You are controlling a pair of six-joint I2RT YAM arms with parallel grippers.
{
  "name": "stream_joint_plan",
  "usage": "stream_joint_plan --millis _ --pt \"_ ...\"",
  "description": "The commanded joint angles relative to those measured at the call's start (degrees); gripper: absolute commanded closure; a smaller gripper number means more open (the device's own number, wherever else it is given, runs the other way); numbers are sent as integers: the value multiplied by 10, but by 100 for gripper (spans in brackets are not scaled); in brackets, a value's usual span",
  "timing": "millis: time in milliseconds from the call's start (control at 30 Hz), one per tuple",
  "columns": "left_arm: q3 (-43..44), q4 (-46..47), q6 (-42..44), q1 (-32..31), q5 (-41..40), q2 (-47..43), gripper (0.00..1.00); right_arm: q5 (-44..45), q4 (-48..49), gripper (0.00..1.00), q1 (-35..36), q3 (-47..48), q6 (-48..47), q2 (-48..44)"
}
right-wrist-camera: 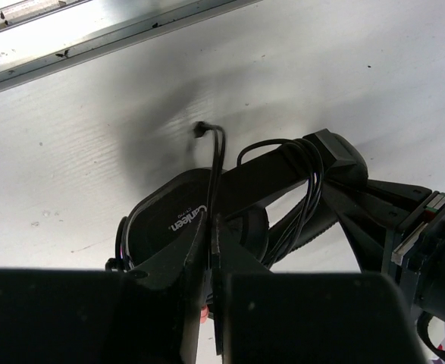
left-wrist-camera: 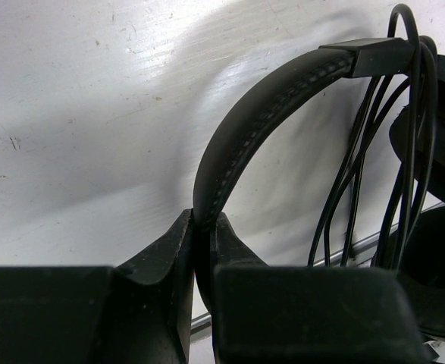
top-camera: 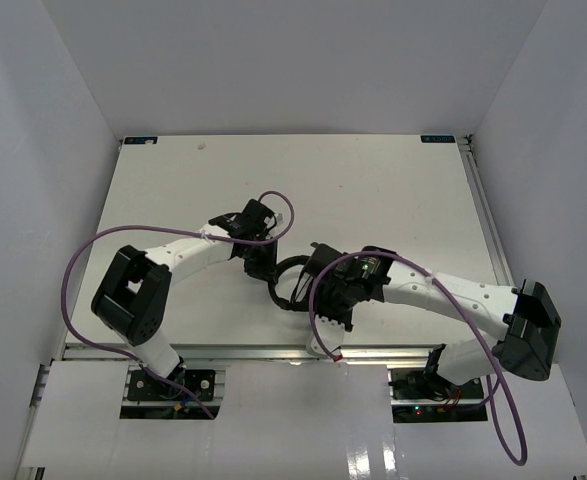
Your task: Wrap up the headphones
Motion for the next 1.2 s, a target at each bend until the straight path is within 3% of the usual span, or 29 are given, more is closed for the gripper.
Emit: stream_joint_plan --millis 0,300,600,933,1167 --pt "3 16 -5 -1 44 -47 100 3 13 92 2 6 13 -6" --pt "13 22 -12 -1 41 -31 100 -63 58 92 8 69 106 -9" --pt "17 24 -11 -1 33 -30 100 -17 149 92 -1 111 167 17" --pt "5 51 -6 -1 18 -64 100 -4 167 92 -118 105 165 54" --pt "6 72 -26 1 -34 -83 100 -7 183 92 -155 113 219 71"
